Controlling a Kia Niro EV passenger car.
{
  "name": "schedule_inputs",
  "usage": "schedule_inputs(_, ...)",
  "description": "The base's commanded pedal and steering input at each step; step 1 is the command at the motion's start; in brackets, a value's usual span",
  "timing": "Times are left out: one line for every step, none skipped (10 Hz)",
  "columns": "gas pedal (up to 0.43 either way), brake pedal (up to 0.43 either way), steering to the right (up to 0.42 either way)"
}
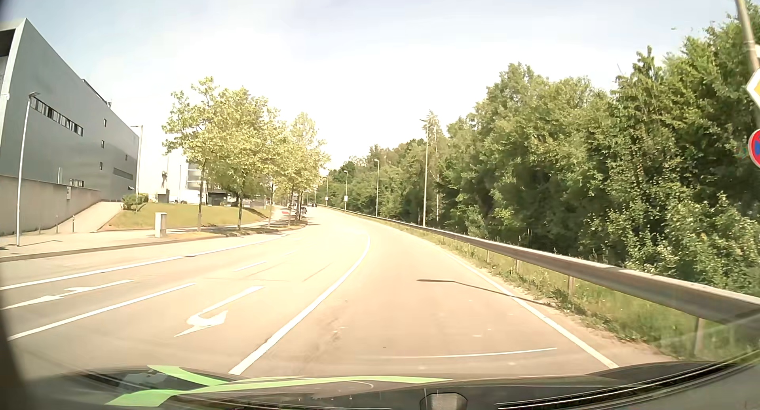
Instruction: Follow the waypoints while adhering to traffic rules and regulations
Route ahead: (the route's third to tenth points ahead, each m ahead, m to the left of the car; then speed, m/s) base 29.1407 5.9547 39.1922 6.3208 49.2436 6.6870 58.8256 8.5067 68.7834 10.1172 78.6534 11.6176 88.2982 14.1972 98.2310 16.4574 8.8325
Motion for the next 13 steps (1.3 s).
schedule_inputs(0.138, 0.000, -0.003)
schedule_inputs(0.138, 0.000, -0.003)
schedule_inputs(0.138, 0.000, -0.003)
schedule_inputs(0.138, 0.000, -0.003)
schedule_inputs(0.138, 0.000, -0.003)
schedule_inputs(0.138, 0.000, -0.003)
schedule_inputs(0.138, 0.000, -0.003)
schedule_inputs(0.138, 0.000, -0.003)
schedule_inputs(0.138, 0.000, -0.003)
schedule_inputs(0.138, 0.000, -0.004)
schedule_inputs(0.138, 0.000, -0.005)
schedule_inputs(0.138, 0.000, -0.005)
schedule_inputs(0.138, 0.000, -0.006)
